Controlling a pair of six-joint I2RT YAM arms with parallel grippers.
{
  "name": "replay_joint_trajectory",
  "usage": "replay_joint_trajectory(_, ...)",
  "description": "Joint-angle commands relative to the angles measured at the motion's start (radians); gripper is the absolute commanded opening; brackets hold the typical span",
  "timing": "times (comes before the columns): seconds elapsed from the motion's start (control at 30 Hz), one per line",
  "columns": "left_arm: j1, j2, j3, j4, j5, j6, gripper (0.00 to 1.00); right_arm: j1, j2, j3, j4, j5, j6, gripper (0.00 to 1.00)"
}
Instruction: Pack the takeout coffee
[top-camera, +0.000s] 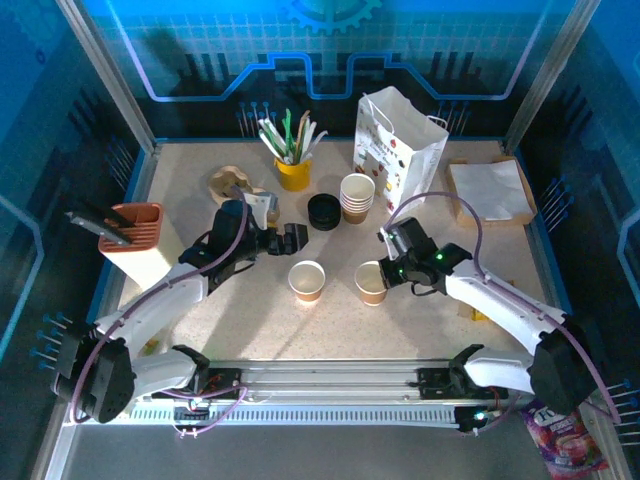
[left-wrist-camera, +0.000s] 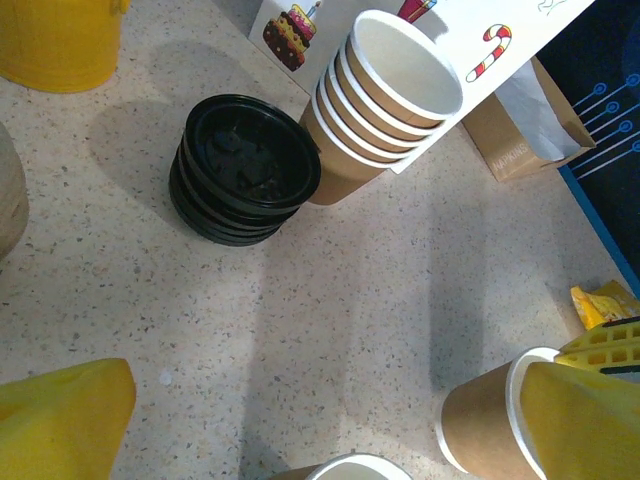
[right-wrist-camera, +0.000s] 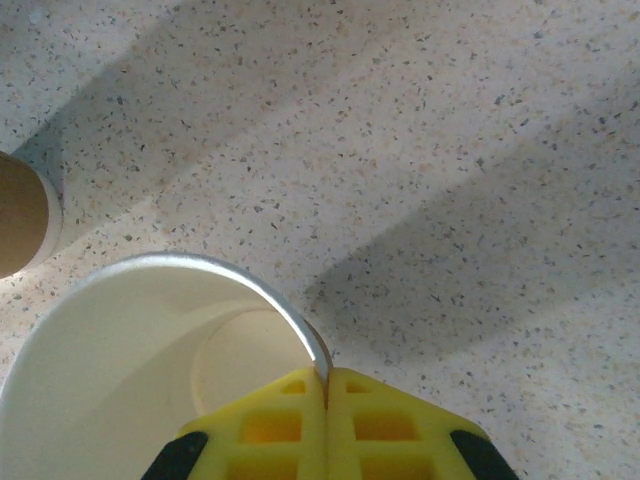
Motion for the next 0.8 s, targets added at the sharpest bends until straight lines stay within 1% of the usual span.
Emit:
replay_joint_trajectory(0.0, -0.007, -0.023, -0.015, 0.017, -0.012, -0.001, 1.00, 0.015, 0.010, -0.036, 0.087, 0.020, 0.021, 0.06)
replay_joint_trajectory(0.07, -0.008, -0.022, -0.015, 0.017, -0.013, 0.000, 1.00, 0.016, 0.018, -0.044, 0.095, 0.024, 0.020, 0.08)
replay_joint_trajectory(0.13, -0.007, -0.020, -0.015, 0.019, -0.014, -0.002, 1.00, 0.017, 0.015, -0.047, 0.097, 0.025, 0.017, 0.12)
replay_joint_trajectory(0.3, -0.007, -0.006, -0.012, 0.027, -0.017, 0.001, 1.00, 0.020, -0.028, -0.042, 0.091, 0.026, 0.004, 0.32)
replay_joint_trajectory(0.47, -0.007, 0.031, 0.013, 0.033, -0.015, -0.002, 1.00, 0.021, -0.090, 0.007, 0.073, 0.030, -0.012, 0.48)
replay_joint_trajectory(0.6, -0.007, 0.098, 0.074, 0.003, -0.014, 0.003, 1.00, 0.020, -0.107, 0.052, 0.092, 0.061, -0.030, 0.54)
replay_joint_trajectory(0.7, -0.007, 0.180, 0.155, -0.060, -0.023, 0.017, 1.00, 0.013, -0.088, 0.068, 0.123, 0.085, -0.046, 0.57)
replay_joint_trajectory(0.77, -0.009, 0.248, 0.229, -0.125, -0.036, 0.034, 1.00, 0.006, -0.065, 0.112, 0.145, 0.098, -0.054, 0.58)
